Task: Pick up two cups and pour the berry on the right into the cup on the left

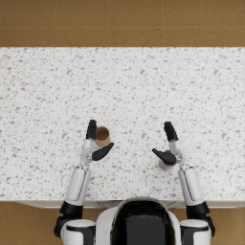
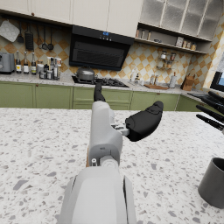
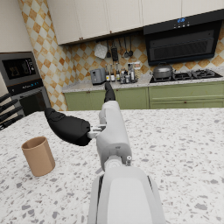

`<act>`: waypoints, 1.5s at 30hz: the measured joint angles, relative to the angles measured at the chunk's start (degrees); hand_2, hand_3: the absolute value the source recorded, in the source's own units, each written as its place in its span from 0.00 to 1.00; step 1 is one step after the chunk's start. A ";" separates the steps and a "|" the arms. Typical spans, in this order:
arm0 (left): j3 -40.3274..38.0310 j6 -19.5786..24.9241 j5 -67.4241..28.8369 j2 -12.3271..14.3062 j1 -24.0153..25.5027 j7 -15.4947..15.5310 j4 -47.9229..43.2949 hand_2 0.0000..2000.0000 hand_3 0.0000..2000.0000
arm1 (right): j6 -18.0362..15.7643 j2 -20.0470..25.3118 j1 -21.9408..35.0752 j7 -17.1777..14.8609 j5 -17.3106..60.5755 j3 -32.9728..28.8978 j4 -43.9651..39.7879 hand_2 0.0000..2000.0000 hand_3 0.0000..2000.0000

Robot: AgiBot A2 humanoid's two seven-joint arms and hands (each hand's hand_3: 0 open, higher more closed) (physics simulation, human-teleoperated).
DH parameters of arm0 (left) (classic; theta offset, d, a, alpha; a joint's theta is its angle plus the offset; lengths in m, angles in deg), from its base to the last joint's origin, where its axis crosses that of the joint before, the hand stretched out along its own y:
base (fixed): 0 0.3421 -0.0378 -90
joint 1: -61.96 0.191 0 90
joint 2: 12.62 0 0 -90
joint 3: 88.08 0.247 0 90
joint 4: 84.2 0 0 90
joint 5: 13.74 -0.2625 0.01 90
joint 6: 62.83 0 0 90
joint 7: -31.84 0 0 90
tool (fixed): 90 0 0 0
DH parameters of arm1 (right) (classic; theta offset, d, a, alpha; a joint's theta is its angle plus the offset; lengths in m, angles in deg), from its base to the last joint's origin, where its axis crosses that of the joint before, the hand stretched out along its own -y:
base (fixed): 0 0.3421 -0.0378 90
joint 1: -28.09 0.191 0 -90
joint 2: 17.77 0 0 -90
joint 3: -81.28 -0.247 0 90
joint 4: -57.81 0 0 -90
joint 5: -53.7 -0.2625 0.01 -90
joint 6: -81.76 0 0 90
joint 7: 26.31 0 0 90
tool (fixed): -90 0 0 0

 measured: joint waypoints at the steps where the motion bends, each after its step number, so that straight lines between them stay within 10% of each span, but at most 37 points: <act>1: 0.00 0.00 0.00 0.00 0.00 0.00 0.00 0.00 0.00 | 0.00 0.00 0.00 0.00 0.00 0.00 0.00 0.00 0.00; 18: -0.16 3.65 0.00 0.21 0.72 3.64 -0.18 0.00 0.00 | 3.61 0.07 -0.91 3.65 0.00 0.58 0.73 0.00 0.00; 32: -6.29 5.76 -14.45 -1.59 12.32 5.74 -2.71 0.00 0.00 | 5.69 -6.47 -18.92 5.76 15.94 -5.21 12.49 0.00 0.00; 45: -3.90 5.78 -15.29 2.20 6.98 5.76 8.41 0.00 0.00 | 5.71 -7.29 -25.19 5.78 17.13 -6.59 4.44 0.00 0.00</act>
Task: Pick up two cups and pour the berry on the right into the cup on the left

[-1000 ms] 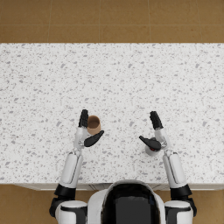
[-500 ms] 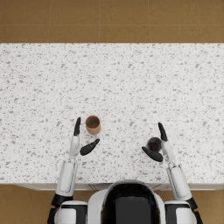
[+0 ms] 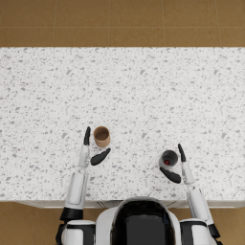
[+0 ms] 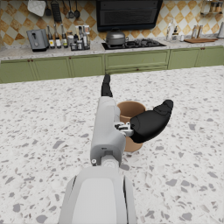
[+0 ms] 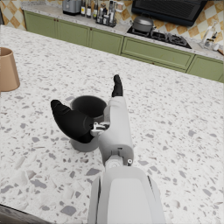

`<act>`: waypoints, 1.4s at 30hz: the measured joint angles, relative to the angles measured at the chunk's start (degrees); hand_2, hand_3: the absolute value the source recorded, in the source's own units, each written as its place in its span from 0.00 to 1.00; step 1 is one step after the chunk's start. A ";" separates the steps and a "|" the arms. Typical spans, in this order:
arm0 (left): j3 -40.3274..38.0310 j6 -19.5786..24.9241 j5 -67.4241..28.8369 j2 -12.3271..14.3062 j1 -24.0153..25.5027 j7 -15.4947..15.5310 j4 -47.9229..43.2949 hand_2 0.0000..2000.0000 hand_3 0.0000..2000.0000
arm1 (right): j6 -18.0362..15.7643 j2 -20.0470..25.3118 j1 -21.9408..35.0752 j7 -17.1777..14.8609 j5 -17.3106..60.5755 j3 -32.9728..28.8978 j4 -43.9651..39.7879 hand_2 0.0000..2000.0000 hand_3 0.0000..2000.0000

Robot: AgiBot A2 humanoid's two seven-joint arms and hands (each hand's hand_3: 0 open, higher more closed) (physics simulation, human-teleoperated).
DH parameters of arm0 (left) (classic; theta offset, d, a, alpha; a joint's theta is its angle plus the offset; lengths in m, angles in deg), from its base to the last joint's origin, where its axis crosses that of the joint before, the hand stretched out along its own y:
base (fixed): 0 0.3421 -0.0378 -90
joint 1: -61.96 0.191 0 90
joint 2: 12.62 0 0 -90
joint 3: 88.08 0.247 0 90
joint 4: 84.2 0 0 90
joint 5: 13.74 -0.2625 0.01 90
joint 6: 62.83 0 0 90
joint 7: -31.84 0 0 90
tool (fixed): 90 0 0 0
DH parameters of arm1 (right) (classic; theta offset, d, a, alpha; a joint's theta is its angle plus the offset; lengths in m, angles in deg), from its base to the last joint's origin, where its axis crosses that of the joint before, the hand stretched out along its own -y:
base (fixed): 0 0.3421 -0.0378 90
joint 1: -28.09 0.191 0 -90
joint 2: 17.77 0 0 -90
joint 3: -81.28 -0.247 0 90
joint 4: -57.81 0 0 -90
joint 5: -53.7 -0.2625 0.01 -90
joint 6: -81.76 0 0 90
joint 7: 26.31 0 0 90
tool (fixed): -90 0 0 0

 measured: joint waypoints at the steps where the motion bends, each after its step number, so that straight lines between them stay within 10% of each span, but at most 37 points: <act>1: 0.37 0.00 0.00 0.23 -0.23 0.00 0.66 0.00 0.00 | 0.00 0.23 0.20 0.00 0.00 0.14 -1.00 0.00 0.00; 32: 4.54 -0.08 0.00 7.94 -13.20 0.30 28.75 0.00 0.00 | -1.28 7.74 8.25 0.07 -0.01 5.27 -16.67 0.00 0.00; 33: 4.63 -0.03 0.00 8.13 -13.77 0.31 29.42 0.68 0.16 | -1.22 7.96 8.47 0.04 -0.01 5.33 -16.75 0.68 0.16; 34: 4.61 0.19 -0.02 8.25 -14.23 0.35 30.01 1.00 0.33 | -3.92 8.12 8.56 -0.08 0.00 5.25 -16.65 1.00 0.33; 36: 4.81 0.66 -0.02 8.27 -14.32 0.37 30.24 1.00 0.64 | -9.07 8.50 8.80 -0.09 0.01 4.90 -16.48 1.00 0.64; 42: 5.61 1.03 -0.01 7.60 -10.27 0.25 21.85 1.00 0.64 | -8.75 9.74 9.99 0.51 0.01 2.87 -13.99 1.00 0.64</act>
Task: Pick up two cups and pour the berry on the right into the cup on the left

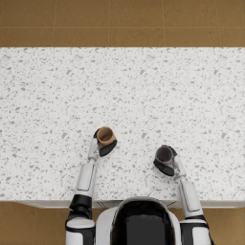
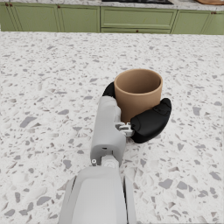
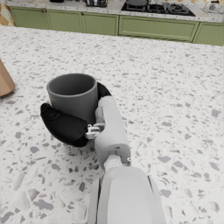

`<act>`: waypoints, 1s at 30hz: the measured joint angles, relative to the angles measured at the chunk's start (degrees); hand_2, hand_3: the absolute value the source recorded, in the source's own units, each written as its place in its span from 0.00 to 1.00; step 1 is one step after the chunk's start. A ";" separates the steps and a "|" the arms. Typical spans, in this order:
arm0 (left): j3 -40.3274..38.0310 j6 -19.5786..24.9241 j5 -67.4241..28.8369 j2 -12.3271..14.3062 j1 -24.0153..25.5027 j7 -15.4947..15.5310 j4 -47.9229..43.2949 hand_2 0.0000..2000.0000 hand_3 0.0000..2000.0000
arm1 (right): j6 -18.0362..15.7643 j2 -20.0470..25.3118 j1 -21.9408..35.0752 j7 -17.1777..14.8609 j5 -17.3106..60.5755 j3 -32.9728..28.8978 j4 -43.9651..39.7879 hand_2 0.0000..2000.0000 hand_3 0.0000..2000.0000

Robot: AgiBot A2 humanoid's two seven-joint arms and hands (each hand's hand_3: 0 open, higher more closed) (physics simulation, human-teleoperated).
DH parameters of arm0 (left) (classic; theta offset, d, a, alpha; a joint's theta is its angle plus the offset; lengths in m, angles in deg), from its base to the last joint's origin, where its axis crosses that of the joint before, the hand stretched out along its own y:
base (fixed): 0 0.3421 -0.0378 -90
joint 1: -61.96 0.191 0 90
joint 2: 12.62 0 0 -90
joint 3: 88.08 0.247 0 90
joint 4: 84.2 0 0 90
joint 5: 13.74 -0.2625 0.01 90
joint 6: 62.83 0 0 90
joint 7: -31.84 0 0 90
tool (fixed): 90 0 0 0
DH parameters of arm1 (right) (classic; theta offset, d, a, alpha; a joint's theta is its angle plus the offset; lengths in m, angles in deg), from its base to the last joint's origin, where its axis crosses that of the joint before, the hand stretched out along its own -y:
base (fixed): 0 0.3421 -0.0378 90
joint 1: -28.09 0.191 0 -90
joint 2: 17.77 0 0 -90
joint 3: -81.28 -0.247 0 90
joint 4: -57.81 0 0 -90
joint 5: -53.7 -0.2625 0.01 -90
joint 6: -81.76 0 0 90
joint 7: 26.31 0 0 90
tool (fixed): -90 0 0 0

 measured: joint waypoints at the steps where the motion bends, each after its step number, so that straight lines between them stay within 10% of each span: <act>1: 0.27 0.13 0.00 -0.29 1.05 -0.01 -2.99 1.00 0.64 | 0.84 0.27 0.42 -0.08 0.00 -0.31 0.90 1.00 0.64; 16: 3.95 0.67 -6.69 -2.91 9.90 -0.09 -29.08 1.00 0.64 | 4.05 8.43 18.38 -0.27 7.17 0.66 4.64 1.00 0.64; 30: 4.94 0.75 -16.31 2.96 2.71 -0.11 -21.14 1.00 0.64 | 3.28 15.33 32.06 -0.25 32.63 5.69 1.26 1.00 0.64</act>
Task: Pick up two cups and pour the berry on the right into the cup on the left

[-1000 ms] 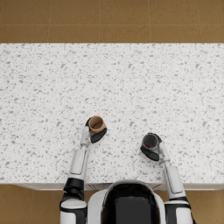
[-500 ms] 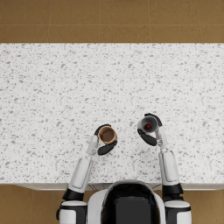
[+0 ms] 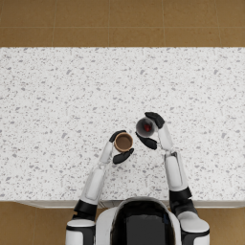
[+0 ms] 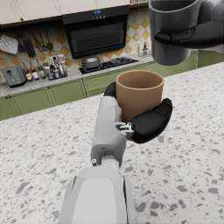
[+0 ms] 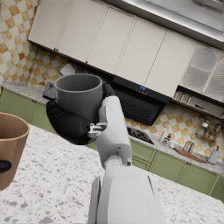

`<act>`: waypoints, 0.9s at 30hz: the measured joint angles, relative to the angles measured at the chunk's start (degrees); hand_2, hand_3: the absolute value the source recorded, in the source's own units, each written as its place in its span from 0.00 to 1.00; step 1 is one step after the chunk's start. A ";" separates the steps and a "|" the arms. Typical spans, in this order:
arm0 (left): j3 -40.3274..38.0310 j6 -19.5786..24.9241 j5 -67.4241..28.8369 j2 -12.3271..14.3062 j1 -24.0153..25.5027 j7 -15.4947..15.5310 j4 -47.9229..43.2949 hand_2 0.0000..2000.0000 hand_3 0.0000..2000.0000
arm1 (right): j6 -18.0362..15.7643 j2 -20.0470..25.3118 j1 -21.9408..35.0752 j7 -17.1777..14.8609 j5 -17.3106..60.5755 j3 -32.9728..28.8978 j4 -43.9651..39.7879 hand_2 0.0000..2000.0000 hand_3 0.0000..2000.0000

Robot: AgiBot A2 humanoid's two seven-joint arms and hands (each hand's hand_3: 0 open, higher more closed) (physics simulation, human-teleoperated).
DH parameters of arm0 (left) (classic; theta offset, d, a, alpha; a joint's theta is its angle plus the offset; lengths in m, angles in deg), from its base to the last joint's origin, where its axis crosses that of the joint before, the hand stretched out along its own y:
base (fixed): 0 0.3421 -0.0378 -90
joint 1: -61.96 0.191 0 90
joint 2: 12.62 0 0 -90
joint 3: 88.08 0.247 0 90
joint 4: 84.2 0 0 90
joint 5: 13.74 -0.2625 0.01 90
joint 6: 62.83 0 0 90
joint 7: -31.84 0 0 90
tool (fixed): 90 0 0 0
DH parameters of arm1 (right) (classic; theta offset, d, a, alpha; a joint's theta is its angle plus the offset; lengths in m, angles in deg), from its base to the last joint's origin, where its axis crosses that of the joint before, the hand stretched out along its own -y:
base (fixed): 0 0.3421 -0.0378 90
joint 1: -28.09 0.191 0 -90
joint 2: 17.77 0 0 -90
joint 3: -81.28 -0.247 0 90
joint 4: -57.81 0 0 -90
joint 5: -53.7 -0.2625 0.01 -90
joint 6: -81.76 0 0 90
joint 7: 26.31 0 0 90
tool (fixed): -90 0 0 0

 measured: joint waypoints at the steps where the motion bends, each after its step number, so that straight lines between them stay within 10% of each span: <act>1: 0.08 0.01 -0.48 0.35 -0.48 0.01 0.63 1.00 0.64 | -0.08 0.35 0.67 0.01 1.83 0.31 -0.13 1.00 0.64; 27: -1.54 0.84 -1.67 3.27 -2.40 -0.02 5.60 1.00 0.64 | -0.46 -2.40 5.36 0.27 49.62 9.31 4.26 1.00 0.64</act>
